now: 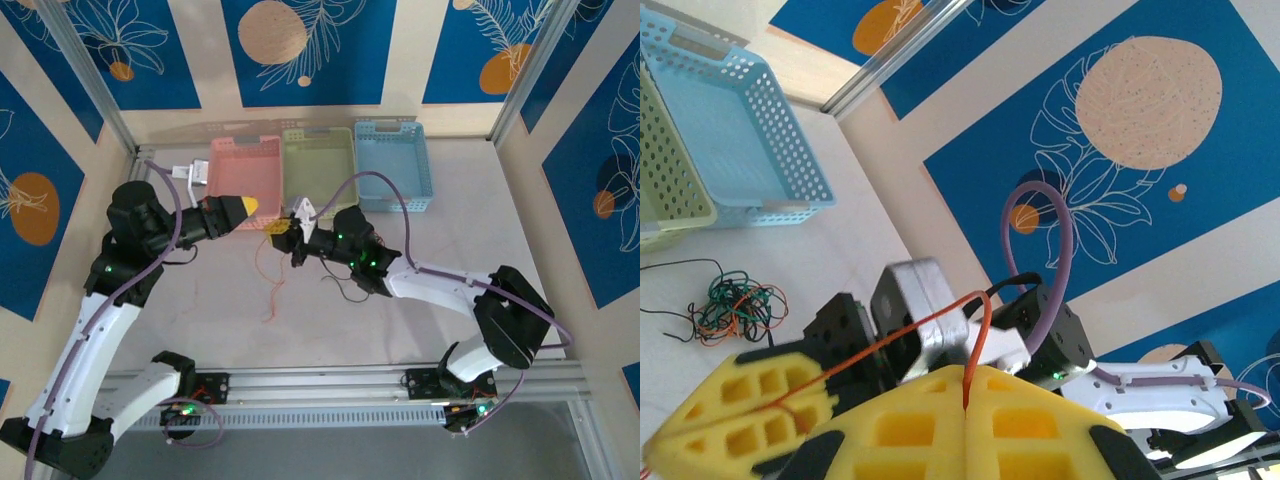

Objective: Untangle the cables

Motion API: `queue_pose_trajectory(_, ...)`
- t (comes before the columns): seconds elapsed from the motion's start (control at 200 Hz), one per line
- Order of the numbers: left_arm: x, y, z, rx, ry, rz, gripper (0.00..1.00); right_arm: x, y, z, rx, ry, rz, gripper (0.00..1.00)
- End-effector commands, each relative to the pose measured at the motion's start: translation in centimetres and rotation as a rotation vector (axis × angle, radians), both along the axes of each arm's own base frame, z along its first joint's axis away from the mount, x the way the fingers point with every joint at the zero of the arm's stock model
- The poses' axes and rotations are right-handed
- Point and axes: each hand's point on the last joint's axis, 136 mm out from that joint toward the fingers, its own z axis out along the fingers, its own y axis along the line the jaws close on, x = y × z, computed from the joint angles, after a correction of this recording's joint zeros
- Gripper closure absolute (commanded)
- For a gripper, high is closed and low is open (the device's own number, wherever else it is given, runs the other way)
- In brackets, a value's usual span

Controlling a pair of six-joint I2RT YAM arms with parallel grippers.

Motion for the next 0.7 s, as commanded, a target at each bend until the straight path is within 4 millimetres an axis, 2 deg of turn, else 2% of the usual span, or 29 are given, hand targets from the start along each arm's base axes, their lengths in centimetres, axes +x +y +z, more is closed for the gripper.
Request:
queue_pose_trajectory(0.0, -0.6, 0.4, 0.7, 0.014, -0.038, 0.025, 0.88, 0.2, -1.7, 2.6, 0.055, -0.004, -0.023, 1.00)
queue_pose_trajectory(0.08, -0.4, 1.2, -0.3, 0.072, -0.032, 0.072, 0.48, 1.5, -3.1, 3.0, 0.042, 0.012, -0.085, 1.00)
queue_pose_trajectory(0.165, -0.4, 2.8, -1.8, 0.184, -0.029, 0.160, 0.27, 4.0, -5.6, 3.5, 0.046, 0.052, -0.175, 1.00)
queue_pose_trajectory(0.175, -0.3, 3.1, -2.0, 0.199, -0.028, 0.176, 0.08, 4.3, -5.9, 3.6, 0.046, 0.057, -0.185, 1.00)
queue_pose_trajectory(0.19, -0.3, 3.5, -2.3, 0.225, -0.029, 0.196, 0.01, 4.8, -6.5, 3.8, 0.051, 0.064, -0.201, 1.00)
queue_pose_trajectory(0.305, -0.4, 7.1, -5.3, 0.413, -0.011, 0.354, 0.00, 8.5, -10.6, 5.8, 0.095, 0.107, -0.332, 1.00)
queue_pose_trajectory(0.37, -0.9, 8.4, -6.9, 0.478, -0.005, 0.394, 0.00, 10.3, -12.6, 7.4, 0.102, 0.097, -0.404, 1.00)
queue_pose_trajectory(0.555, -2.6, 9.3, -12.3, 0.562, 0.055, 0.373, 0.00, 15.7, -18.4, 12.3, 0.165, 0.063, -0.604, 1.00)
queue_pose_trajectory(0.695, -3.5, 9.6, -14.8, 0.592, 0.085, 0.361, 0.00, 20.4, -22.5, 14.6, 0.189, 0.055, -0.779, 1.00)
